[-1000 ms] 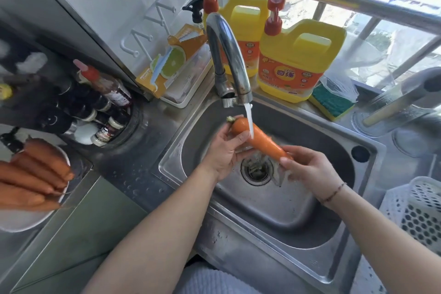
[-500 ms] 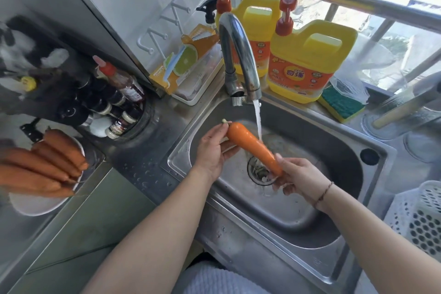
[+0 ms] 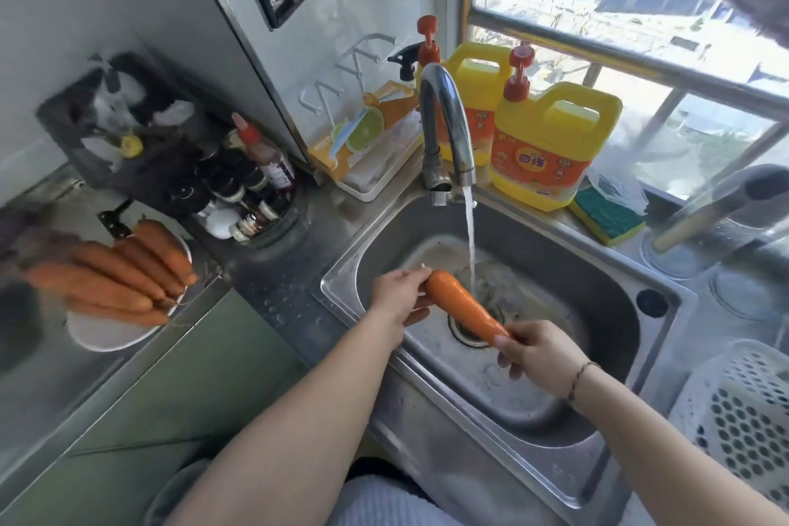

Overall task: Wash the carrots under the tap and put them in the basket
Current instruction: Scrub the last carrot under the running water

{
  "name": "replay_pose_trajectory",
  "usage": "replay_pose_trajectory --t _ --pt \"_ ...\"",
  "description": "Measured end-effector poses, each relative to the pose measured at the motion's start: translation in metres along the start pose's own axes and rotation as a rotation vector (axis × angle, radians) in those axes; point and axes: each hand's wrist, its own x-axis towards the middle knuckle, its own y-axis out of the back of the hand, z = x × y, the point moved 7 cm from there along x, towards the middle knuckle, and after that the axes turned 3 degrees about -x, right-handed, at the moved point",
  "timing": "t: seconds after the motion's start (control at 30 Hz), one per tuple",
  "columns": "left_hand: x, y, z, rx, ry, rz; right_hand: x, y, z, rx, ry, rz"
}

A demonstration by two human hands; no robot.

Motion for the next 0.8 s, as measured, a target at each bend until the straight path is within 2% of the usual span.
replay_pose_trajectory --t 0.17,0.3,0.4,0.6,0.7,0.8 --pt "-0.019 0.017 0.014 0.028 -0.086 -0.090 0.003 -0.003 -0.019 -0.050 0.057 -0.005" --pt "-0.031 0.065 0.029 -0.101 -0.169 -0.056 0.008 -0.020 -0.062 -0.109 0.149 -0.035" --pt "-0.044 0.120 0.046 -0.131 -0.229 0.036 0.014 -0.045 -0.117 -0.186 0.255 -0.079" --pt "-0.074 0.268 0.070 -0.208 -0.353 0.324 0.014 -0.131 -0.260 -0.416 0.546 -0.104" --pt "-0.084 0.345 0.078 -0.242 -0.414 0.428 0.016 -0.184 -0.324 -0.434 0.596 -0.127" --pt "-0.079 0.404 0.096 -0.073 -0.444 0.484 0.026 -0.226 -0.374 -0.378 0.588 -0.087"
